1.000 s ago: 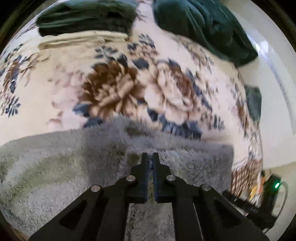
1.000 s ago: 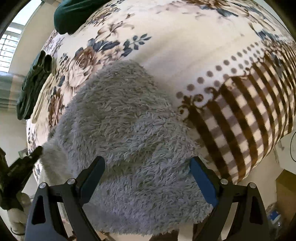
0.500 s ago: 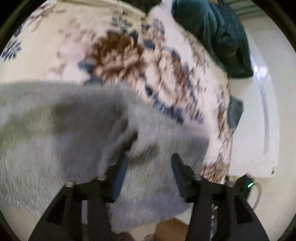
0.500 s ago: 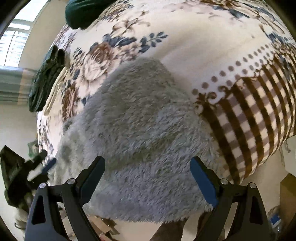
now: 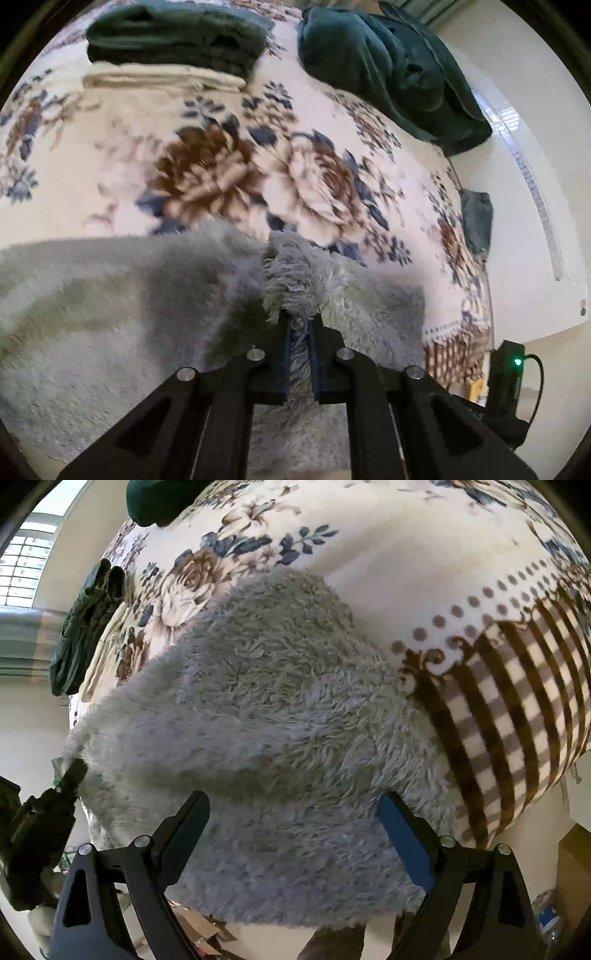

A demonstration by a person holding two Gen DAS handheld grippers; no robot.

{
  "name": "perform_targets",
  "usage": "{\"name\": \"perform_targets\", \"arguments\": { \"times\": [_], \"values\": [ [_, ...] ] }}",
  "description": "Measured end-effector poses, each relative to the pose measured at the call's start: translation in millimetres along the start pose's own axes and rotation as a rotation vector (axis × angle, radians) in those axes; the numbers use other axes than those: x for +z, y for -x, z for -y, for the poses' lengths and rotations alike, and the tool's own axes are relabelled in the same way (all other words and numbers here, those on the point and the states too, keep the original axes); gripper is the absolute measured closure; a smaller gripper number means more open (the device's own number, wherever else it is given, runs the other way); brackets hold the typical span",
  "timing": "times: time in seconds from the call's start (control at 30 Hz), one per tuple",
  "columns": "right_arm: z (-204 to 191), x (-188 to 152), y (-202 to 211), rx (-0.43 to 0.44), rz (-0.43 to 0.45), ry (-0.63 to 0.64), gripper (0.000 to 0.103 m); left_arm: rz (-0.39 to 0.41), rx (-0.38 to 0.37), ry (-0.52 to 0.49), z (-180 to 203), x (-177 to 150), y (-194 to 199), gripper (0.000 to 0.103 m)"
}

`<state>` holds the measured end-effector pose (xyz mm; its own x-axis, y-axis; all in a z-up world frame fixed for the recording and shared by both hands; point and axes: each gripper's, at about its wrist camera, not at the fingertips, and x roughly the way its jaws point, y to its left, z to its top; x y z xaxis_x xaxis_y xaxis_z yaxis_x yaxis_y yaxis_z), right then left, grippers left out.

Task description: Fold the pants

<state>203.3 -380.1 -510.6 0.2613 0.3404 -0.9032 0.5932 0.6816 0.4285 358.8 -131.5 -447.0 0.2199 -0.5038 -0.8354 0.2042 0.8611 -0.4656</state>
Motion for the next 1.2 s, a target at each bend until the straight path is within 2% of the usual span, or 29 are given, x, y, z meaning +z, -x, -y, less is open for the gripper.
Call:
{"name": "perform_targets", "arguments": {
  "times": [0.17, 0.2, 0.3, 0.37, 0.4, 0.5, 0.6, 0.67, 0.73, 0.77, 0.8, 0.97, 1.2],
  "values": [
    [-12, 2, 2, 0.006, -0.017, 0.022, 0.008, -0.082, 0.043, 0.098, -40, 5, -30, 0.097],
    [-15, 2, 1, -0.013, -0.027, 0.036, 0.008, -0.119, 0.006, 0.133, -47, 4, -35, 0.096],
    [-19, 0, -2, -0.042, -0.042, 0.066, 0.008, -0.152, -0.069, 0.212, -55, 1, -28, 0.089],
    [-19, -4, -5, -0.044, -0.057, 0.074, 0.008, -0.141, -0.086, 0.226, -56, -3, -15, 0.078],
    [-20, -6, -6, -0.042, -0.064, 0.076, 0.008, -0.138, -0.089, 0.235, -57, -5, -9, 0.069],
    [-20, -17, -5, -0.026, -0.071, 0.065, 0.008, -0.175, -0.089, 0.276, -60, -18, -2, 0.067],
    [-20, -26, -1, -0.011, -0.066, 0.047, 0.008, -0.256, -0.052, 0.249, -52, -37, -10, 0.067],
    [-20, -31, 0, -0.007, -0.069, 0.038, 0.008, -0.302, 0.004, 0.188, -44, -52, -23, 0.068],
    [-20, -34, -2, -0.017, -0.076, 0.037, 0.008, -0.326, 0.028, 0.14, -38, -63, -32, 0.071],
    [-19, -35, -4, -0.024, -0.079, 0.037, 0.008, -0.329, 0.044, 0.114, -35, -69, -35, 0.078],
    [-18, -36, -6, -0.035, -0.082, 0.036, 0.008, -0.324, 0.042, 0.103, -33, -73, -35, 0.096],
    [-17, -36, -10, -0.034, -0.09, 0.029, 0.008, -0.217, 0.025, 0.072, -34, -75, -2, 0.098],
    [-36, -46, -17, -0.027, -0.123, 0.077, 0.008, -0.204, 0.076, 0.108, -70, -70, 9, 0.098]
  ]
}}
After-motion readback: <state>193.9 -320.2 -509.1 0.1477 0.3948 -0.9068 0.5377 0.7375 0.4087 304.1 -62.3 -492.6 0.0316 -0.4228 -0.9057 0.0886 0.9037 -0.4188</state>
